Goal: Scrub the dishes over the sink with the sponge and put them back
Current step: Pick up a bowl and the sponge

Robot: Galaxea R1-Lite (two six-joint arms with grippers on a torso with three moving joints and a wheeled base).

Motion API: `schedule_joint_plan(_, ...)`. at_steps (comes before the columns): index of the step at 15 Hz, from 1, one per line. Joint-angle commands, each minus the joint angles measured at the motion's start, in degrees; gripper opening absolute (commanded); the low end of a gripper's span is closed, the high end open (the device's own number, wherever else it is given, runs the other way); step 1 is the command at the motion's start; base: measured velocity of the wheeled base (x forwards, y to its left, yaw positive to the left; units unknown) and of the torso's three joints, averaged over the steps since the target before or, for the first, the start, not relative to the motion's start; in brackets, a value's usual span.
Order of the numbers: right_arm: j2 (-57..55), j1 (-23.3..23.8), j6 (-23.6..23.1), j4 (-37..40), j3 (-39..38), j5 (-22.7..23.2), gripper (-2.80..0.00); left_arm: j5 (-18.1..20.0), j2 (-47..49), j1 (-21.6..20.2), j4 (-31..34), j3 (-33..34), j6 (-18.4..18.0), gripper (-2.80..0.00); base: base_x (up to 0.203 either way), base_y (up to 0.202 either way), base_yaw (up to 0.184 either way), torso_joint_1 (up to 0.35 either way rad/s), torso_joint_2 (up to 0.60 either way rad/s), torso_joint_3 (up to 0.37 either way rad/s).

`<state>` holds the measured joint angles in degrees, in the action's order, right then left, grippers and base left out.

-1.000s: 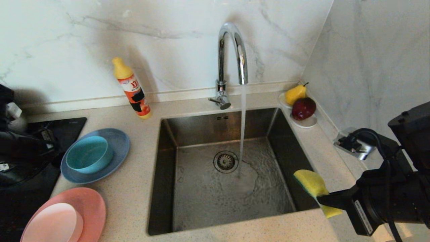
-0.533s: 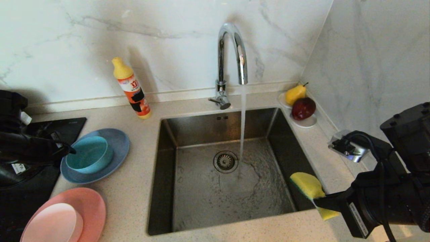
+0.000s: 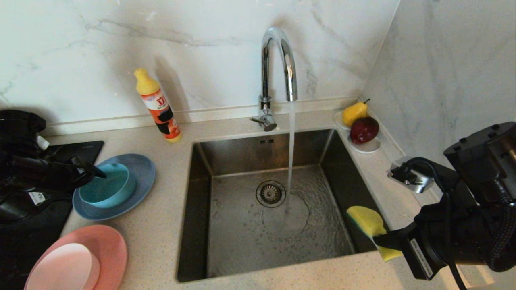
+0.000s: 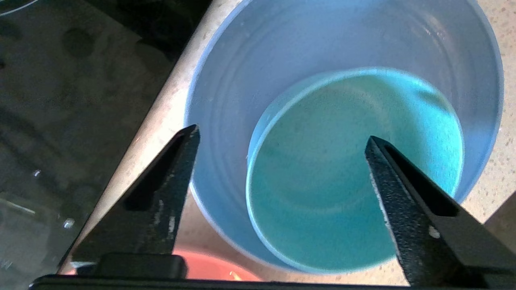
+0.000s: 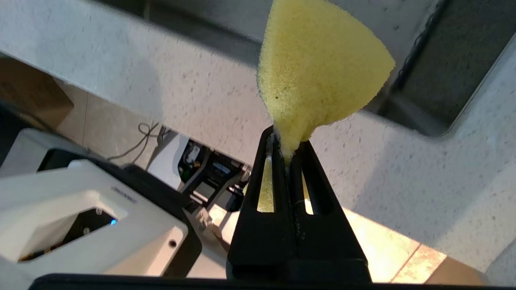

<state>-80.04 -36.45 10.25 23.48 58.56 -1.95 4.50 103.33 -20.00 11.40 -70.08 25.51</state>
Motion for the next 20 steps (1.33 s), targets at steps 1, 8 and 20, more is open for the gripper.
schedule_joint_plan(1, -0.47, 0.41, 0.03, -1.34, -0.74, 0.02, -2.80, 0.16, 1.35, 0.06, 0.02, -0.68, -0.03, 0.00, 0.000, 0.000, 0.000, 0.000, 0.00, 0.000)
schedule_joint_plan(8, -2.05, 2.29, 0.08, -1.68, -0.32, 0.42, -2.80, 0.25, 5.58, 0.38, -1.32, -2.45, -0.03, 0.00, 0.000, 0.000, 0.000, 0.000, 0.00, 0.000)
schedule_joint_plan(20, -3.09, 3.65, 0.03, -1.77, 0.50, 1.16, -2.80, -0.37, 6.35, 0.05, -0.24, -5.25, -2.58, 0.00, 0.000, 0.000, 0.000, 0.000, 0.00, 0.000)
